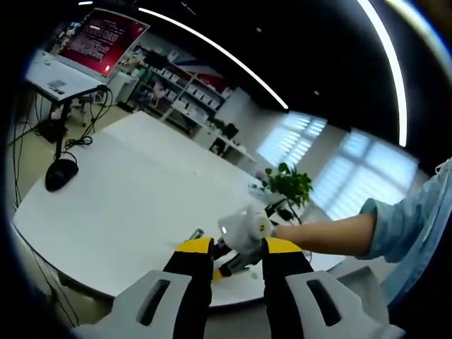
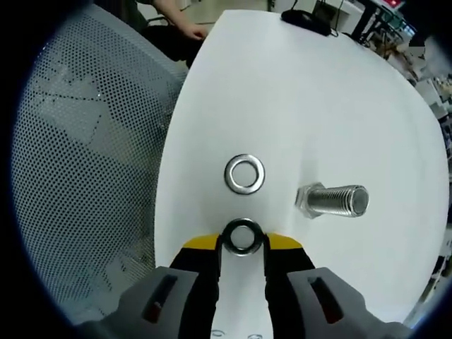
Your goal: Place the washer onto the threaded stud by aligning its center hole with the stud, sliding it down to the base, and recovering from edge contact or off-axis alignment until the washer reaches the visible bottom stop.
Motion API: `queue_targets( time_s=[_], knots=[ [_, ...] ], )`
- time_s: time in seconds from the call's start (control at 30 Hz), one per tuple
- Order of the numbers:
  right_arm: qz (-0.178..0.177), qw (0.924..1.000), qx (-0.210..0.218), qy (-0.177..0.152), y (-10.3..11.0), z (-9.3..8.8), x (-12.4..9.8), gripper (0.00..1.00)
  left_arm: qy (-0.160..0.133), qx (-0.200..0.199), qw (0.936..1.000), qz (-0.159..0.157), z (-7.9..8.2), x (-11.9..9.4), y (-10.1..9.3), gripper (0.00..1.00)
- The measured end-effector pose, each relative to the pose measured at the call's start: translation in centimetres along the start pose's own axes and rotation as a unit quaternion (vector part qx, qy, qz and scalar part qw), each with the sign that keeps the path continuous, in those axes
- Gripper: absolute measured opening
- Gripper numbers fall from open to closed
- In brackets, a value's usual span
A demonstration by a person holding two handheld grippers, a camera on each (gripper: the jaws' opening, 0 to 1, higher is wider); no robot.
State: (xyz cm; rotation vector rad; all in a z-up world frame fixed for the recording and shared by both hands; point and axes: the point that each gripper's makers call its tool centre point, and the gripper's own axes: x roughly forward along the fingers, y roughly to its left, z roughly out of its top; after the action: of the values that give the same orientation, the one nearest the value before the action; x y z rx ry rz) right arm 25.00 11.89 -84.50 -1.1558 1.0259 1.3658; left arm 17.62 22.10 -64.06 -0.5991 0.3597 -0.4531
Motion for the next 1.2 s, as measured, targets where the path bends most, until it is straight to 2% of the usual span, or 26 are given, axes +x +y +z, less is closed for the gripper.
queue_targets(
  time_s=[0.2, 0.37, 0.77, 1.2],
  knots=[
    [0.001, 0.9999, 0.015, -0.003, -0.1, -0.3, -0.2, 0.24, 0.0, -0.001, 1.0, 0.0, 0.0, 0.0, 0.0, 0.25],
    [0.001, 0.9997, 0.019, -0.013, -0.1, 0.0, -1.2, 0.24, 0.0, -0.001, 1.0, -0.001, 0.0, 0.0, -0.1, 0.25],
    [0.007, 0.9989, 0.017, -0.042, -0.5, 1.5, -4.8, 0.24, 0.0, -0.001, 1.0, -0.001, 0.0, 0.0, -0.1, 0.25],
    [-0.012, 0.9974, 0.009, -0.07, -2.0, 3.3, -7.8, 0.24, -0.005, -0.004, 1.0, 0.001, 0.1, 0.0, 0.0, 0.25]
  ],
)
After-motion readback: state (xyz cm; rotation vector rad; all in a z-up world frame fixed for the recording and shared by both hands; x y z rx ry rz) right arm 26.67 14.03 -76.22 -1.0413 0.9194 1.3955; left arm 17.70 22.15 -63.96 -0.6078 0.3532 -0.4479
